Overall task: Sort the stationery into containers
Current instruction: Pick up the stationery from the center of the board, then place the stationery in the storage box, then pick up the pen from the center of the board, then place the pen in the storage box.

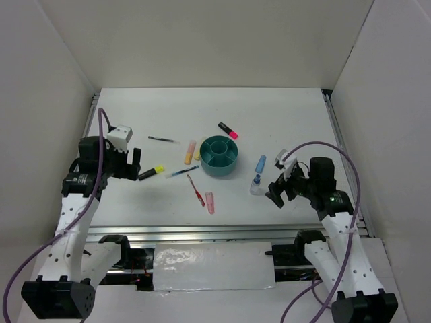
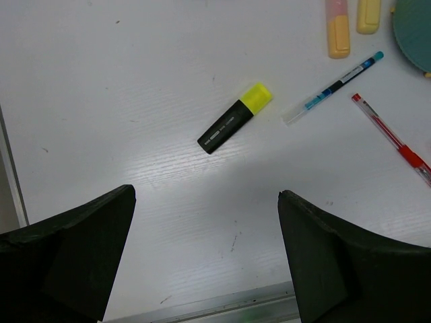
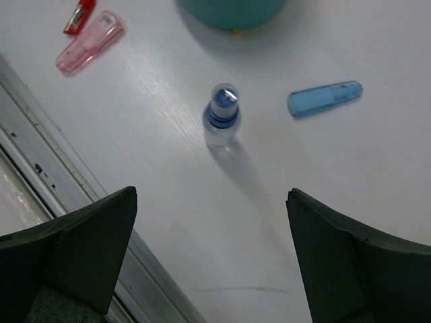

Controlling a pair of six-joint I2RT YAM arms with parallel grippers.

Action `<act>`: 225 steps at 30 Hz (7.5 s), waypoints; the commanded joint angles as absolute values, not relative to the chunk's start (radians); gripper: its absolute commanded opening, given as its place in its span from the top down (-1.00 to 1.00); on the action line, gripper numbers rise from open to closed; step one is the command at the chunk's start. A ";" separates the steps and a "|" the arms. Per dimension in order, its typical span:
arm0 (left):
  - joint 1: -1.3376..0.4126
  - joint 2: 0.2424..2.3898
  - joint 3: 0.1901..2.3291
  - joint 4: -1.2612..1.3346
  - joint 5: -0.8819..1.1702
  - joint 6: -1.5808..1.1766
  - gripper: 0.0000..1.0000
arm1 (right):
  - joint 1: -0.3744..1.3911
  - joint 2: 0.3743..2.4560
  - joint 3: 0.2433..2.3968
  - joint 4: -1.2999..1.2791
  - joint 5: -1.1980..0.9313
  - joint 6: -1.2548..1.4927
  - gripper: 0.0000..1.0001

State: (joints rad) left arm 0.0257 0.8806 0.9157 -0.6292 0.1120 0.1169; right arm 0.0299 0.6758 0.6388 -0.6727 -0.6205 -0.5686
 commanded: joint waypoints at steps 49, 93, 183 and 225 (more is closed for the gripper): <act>0.008 1.166 1.052 -0.488 0.184 0.185 -0.98 | 0.370 1.202 1.173 -0.290 -0.571 -0.245 1.00; 0.043 1.491 1.154 -0.262 0.546 0.270 -0.92 | 0.396 1.625 1.588 -0.270 -0.466 -0.247 -0.41; -0.253 1.557 1.184 0.214 0.459 0.774 -0.66 | 0.176 1.979 2.014 -0.692 -0.517 -0.095 1.00; -0.463 1.451 0.801 0.735 0.771 1.476 -0.12 | 0.451 1.942 1.993 -0.695 -0.515 0.161 1.00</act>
